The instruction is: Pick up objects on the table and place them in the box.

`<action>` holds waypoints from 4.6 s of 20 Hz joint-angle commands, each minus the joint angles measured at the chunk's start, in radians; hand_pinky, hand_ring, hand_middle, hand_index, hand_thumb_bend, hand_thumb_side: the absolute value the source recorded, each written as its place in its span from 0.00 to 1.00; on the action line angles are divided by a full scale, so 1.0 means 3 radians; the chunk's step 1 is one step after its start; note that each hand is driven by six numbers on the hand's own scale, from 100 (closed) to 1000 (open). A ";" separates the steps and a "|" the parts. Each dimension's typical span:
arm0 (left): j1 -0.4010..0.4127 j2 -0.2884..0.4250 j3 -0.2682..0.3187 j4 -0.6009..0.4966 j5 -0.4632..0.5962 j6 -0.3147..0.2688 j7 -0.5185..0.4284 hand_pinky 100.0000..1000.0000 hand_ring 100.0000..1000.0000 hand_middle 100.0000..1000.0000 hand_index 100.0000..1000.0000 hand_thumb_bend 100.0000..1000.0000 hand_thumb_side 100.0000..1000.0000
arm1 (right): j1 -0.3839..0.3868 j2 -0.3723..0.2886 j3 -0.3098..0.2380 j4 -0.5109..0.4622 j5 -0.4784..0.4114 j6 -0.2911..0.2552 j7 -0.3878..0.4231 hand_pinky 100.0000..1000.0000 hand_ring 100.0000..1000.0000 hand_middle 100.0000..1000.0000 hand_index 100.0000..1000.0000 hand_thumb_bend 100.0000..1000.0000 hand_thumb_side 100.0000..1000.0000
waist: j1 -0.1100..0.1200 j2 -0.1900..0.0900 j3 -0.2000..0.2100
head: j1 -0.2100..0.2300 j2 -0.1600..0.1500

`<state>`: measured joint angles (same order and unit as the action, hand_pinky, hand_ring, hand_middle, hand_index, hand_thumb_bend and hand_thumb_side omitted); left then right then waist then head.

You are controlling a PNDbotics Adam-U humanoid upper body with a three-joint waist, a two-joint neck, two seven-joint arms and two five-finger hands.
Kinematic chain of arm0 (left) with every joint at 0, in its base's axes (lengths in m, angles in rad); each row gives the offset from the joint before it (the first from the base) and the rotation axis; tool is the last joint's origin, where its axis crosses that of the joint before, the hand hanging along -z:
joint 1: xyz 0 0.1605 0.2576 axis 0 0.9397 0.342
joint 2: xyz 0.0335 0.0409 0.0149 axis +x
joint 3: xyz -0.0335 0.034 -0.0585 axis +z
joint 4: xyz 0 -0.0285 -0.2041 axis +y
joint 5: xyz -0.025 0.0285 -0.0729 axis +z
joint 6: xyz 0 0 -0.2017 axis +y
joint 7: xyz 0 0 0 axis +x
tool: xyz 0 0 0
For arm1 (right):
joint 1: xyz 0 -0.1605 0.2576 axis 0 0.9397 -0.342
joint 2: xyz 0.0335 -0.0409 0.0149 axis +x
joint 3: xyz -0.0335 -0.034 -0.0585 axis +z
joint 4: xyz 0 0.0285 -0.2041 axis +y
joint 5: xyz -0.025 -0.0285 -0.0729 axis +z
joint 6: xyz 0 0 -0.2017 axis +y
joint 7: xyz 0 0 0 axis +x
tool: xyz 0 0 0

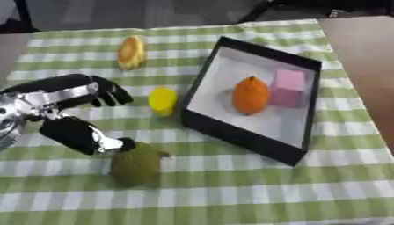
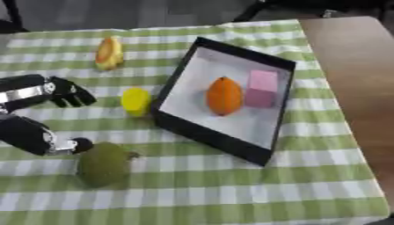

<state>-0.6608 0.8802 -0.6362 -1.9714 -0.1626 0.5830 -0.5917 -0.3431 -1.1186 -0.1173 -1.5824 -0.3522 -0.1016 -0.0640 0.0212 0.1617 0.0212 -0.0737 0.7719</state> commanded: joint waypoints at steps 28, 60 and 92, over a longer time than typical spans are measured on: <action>0.0013 -0.0246 -0.0289 0.0439 -0.0453 -0.0142 -0.0592 0.82 0.81 0.74 0.78 0.30 0.23 | -0.0028 -0.0053 -0.0070 -0.0025 0.0026 0.0013 -0.0014 0.85 0.87 0.74 0.82 0.00 0.45 | -0.0069 0.0080 -0.0024 | 0.0018 -0.0006; -0.0074 -0.0144 0.0138 -0.0079 -0.0791 -0.0792 -0.0323 0.64 0.65 0.55 0.60 0.00 0.09 | 0.0031 -0.0067 -0.0114 0.0002 0.0031 -0.0031 -0.0037 0.85 0.87 0.74 0.82 0.00 0.44 | -0.0071 0.0099 -0.0010 | 0.0002 -0.0006; -0.1448 -0.2055 0.0330 0.1653 -0.1717 -0.1664 0.0557 0.64 0.64 0.54 0.58 0.00 0.02 | -0.0199 -0.0117 -0.0055 -0.0039 -0.0024 -0.0057 0.0008 0.85 0.86 0.73 0.82 0.00 0.40 | -0.0105 0.0105 -0.0148 | 0.0019 -0.0006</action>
<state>-1.0667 0.2811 -0.5567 -1.5044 -0.6521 0.1028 -0.4439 -0.3876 -1.1028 -0.1246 -1.5824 -0.3625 -0.1177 -0.0648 0.0092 0.1935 -0.0216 -0.0661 0.7719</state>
